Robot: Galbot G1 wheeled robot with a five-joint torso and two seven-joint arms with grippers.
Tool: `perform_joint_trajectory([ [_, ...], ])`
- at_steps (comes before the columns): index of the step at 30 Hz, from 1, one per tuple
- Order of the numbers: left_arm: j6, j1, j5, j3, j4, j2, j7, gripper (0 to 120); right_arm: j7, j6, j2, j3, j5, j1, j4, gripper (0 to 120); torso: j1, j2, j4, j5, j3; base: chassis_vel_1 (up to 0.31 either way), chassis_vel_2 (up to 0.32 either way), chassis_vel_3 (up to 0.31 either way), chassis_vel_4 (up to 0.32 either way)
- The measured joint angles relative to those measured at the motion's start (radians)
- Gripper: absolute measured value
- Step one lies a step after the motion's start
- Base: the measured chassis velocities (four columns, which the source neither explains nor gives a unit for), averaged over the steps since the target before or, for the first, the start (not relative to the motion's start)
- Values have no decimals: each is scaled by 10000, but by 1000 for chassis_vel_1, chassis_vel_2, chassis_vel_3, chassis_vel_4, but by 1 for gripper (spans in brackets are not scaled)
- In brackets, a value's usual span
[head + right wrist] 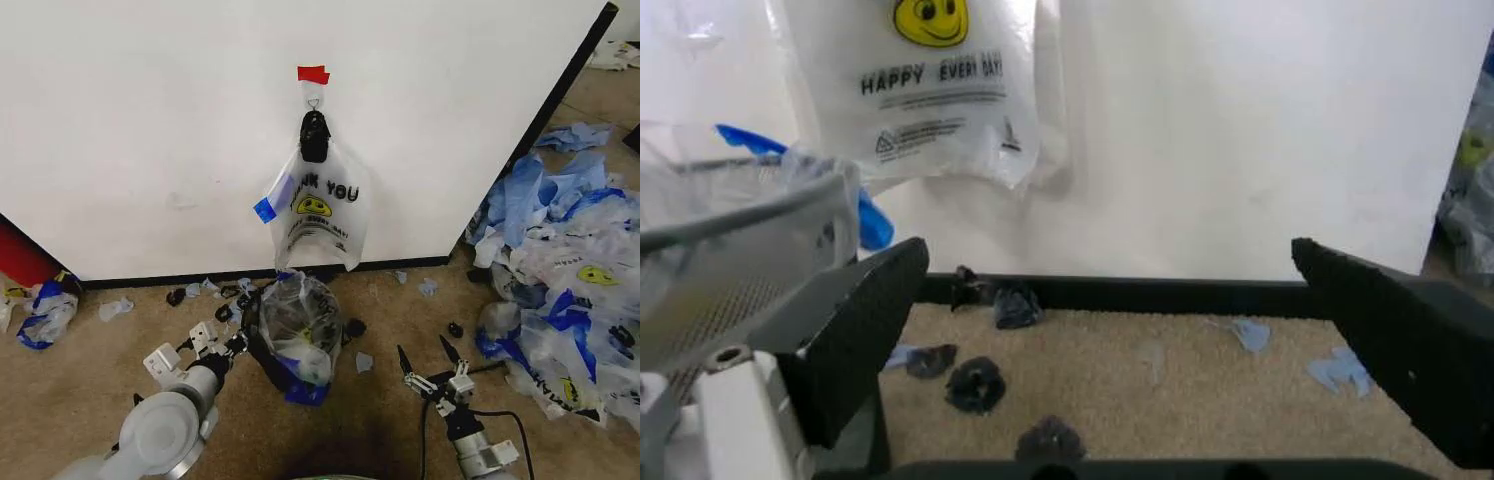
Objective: Pick up the garbage bag from the wall and place it over the trash bin.
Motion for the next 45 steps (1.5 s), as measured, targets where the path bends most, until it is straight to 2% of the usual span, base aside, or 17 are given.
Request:
perform_joint_trajectory([
  [6, 64, 157, 180, 6, -123, -209, 238, 20, -9, 1, -47, 5, 53, 108, -69, 100, 0, 0, 1, 0, 0, 0, 0, 0, 0],
  [14, 46, 528, 479, -385, -434, -116, -464, 50, -60, -40, -149, -56, 338, 259, -117, 100, 0, 0, 1, 0, 0, 0, 0, 0, 0],
  [19, 58, 784, 786, -1005, -834, 330, -915, 70, -494, -169, -525, -63, 1372, 420, 138, 100, 0, 0, 0, 0, 0, 0, 0, 0, 0],
  [20, 58, 784, 786, -1005, -834, 330, -915, 70, -494, -169, -525, -63, 1372, 420, 138, 100, 0, 0, 0, 0, 0, 0, 0, 0, 0],
  [23, -1, 774, 1337, -1536, -906, 737, -789, 84, -599, -644, -998, -170, 2815, 560, 928, 100, 0, 0, 1, 3, 0, 0, 0, 0, 0],
  [26, -220, 104, 2103, -1416, -416, 1276, 9, 94, 365, -2015, -1676, -254, 4591, 534, 2660, 100, 0, 0, 8, 3, 0, 0, 0, 0, 0],
  [27, -250, -442, 2445, -1124, -29, 1526, 594, 98, 970, -2598, -1997, -200, 5241, 473, 3395, 100, 1, 0, -2, -10, 1, 0, 0, 0, 0],
  [28, -250, -442, 2445, -1124, -29, 1526, 594, 98, 970, -2598, -1997, -200, 5241, 473, 3395, 100, 1, 0, -2, -10, 1, 0, 0, 0, 0],
  [30, -348, -1122, 3160, -870, 553, 1827, 1459, 100, 2479, -3731, -2700, -262, 6617, 725, 4742, 100, 1, 0, -14, -8, 1, 0, 0, 0, 0],
  [31, -434, -1222, 3522, -837, 756, 1909, 1761, 100, 3332, -4284, -3042, -361, 7249, 1021, 5292, 100, 1, 1, -10, 12, 1, 0, 0, 0, 0],
  [33, -679, -1133, 4490, -832, 1164, 2009, 2334, 100, 4728, -5287, -3666, -725, 8182, 1720, 6013, 100, 1, 0, -1, -6, 1, 0, 0, 0, 0],
  [34, -679, -1133, 4490, -832, 1164, 2009, 2334, 100, 4728, -5287, -3666, -725, 8182, 1720, 6013, 100, 1, 0, -1, -6, 1, 0, 0, 0, 0],
  [36, -903, -886, 5276, -887, 1479, 2010, 2679, 100, 5443, -5892, -4090, -1226, 8756, 2396, 6319, 100, 2, 0, 9, -6, 2, 0, 0, 0, 0],
  [39, -1092, -535, 5672, -994, 1745, 1884, 2885, 100, 6478, -7032, -4368, -1986, 9825, 3669, 6735, 100, 1, 0, 3, -5, 1, 0, 0, 0, 0],
  [41, -1279, -445, 5683, -1022, 1955, 1772, 2998, 100, 7336, -7806, -4347, -2568, 10312, 4559, 6832, 100, 1, 0, 0, -1, 1, 0, 0, 0, 0],
  [43, -1356, -435, 5701, -1026, 2058, 1743, 3054, 100, 7735, -8098, -4292, -2843, 10496, 4911, 6834, 100, 1, 0, -1, -1, 1, 0, 0, 0, 0],
  [45, -1507, -409, 5741, -1027, 2282, 1723, 3131, 100, 8863, -8756, -3999, -3687, 10833, 5771, 6750, 100, 1, 0, -1, -2, 1, 0, 0, 0, 0],
])
